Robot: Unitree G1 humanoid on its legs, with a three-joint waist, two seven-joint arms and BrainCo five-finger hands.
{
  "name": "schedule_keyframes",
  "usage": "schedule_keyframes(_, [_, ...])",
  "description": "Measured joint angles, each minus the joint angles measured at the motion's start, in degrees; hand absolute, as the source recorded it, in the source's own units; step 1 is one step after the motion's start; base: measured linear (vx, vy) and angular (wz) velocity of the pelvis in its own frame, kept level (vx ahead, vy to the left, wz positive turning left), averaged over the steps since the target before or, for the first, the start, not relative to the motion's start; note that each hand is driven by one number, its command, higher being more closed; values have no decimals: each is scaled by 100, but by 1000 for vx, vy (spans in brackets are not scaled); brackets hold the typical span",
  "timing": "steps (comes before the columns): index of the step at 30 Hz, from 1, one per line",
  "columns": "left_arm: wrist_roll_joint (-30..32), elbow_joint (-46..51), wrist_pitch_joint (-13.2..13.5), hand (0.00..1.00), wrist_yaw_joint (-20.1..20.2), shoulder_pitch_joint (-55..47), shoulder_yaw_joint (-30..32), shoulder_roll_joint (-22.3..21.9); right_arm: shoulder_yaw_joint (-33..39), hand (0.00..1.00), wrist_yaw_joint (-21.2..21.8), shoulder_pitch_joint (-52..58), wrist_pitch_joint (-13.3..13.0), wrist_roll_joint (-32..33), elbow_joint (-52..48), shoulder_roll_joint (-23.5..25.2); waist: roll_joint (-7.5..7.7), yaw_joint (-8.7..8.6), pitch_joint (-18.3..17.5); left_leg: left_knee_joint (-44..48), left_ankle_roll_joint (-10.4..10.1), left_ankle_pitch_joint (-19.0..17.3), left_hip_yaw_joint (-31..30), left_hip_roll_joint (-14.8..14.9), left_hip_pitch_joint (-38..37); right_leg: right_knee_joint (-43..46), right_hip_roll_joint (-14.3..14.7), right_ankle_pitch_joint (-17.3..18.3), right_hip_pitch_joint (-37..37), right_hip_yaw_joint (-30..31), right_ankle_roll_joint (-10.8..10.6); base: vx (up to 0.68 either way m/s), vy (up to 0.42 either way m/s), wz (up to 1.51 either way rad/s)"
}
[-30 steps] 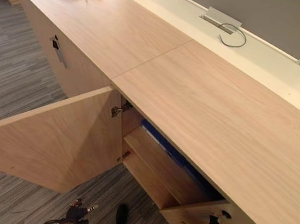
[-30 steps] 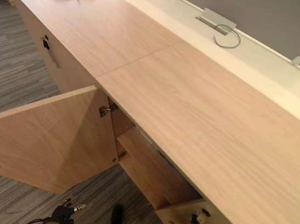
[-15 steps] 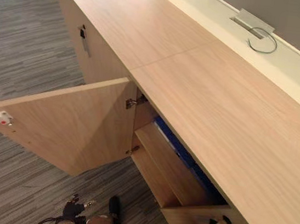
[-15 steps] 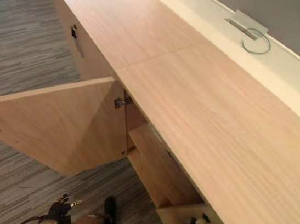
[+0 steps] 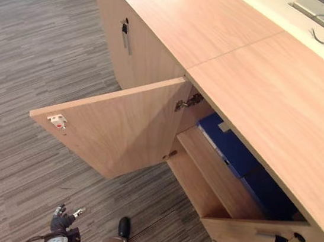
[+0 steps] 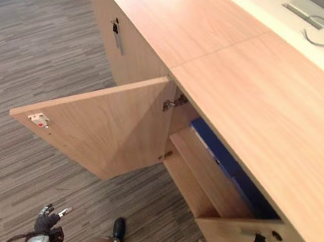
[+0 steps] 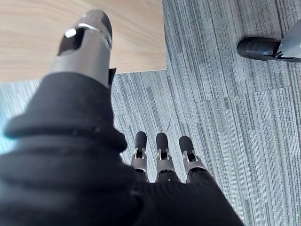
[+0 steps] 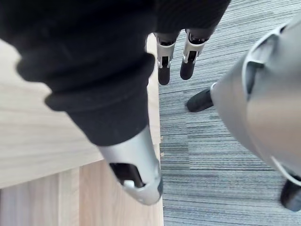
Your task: Walk over to the cabinet, pick up the folder, carry it to the office cabinet, place the folder inside the office cabinet, then close the office cabinet door
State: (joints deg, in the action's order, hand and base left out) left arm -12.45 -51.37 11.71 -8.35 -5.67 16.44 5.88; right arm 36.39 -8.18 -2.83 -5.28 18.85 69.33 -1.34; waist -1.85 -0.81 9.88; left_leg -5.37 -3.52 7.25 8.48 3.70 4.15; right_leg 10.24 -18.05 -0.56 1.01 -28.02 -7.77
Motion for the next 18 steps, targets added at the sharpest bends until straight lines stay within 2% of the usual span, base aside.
schedule_keyframes(5, [-302,291,0,0,2,-20,-100,-99,-352,0,20,264,38,11,-238,84,14,-28,-80,-9,-44,45,244,45,-45,-248,100,3,10,241,-6,-115,-35,-27])
schedule_keyframes(10, [-533,994,-9,0,5,-130,126,-220,-671,0,51,532,83,21,-449,123,38,-1,-188,-10,-86,75,662,294,-151,-407,344,90,0,372,16,-97,-61,-24])
schedule_keyframes(15, [-547,1436,-99,0,1,-97,568,-338,-845,0,122,721,122,21,-511,149,74,12,-337,-9,-87,75,1000,413,-232,-461,410,108,-16,396,2,-12,-21,-6])
schedule_keyframes(17, [-490,1414,-207,0,-34,61,1021,-245,-845,0,146,726,144,20,-509,144,107,27,-407,-9,-90,78,1055,409,-254,-492,410,106,-17,451,4,49,9,-13])
schedule_keyframes(18, [-493,1280,-253,0,-71,196,1222,-55,-844,0,166,713,166,20,-498,148,134,33,-426,-9,-93,78,1086,406,-273,-506,410,100,-20,481,13,66,9,-11])
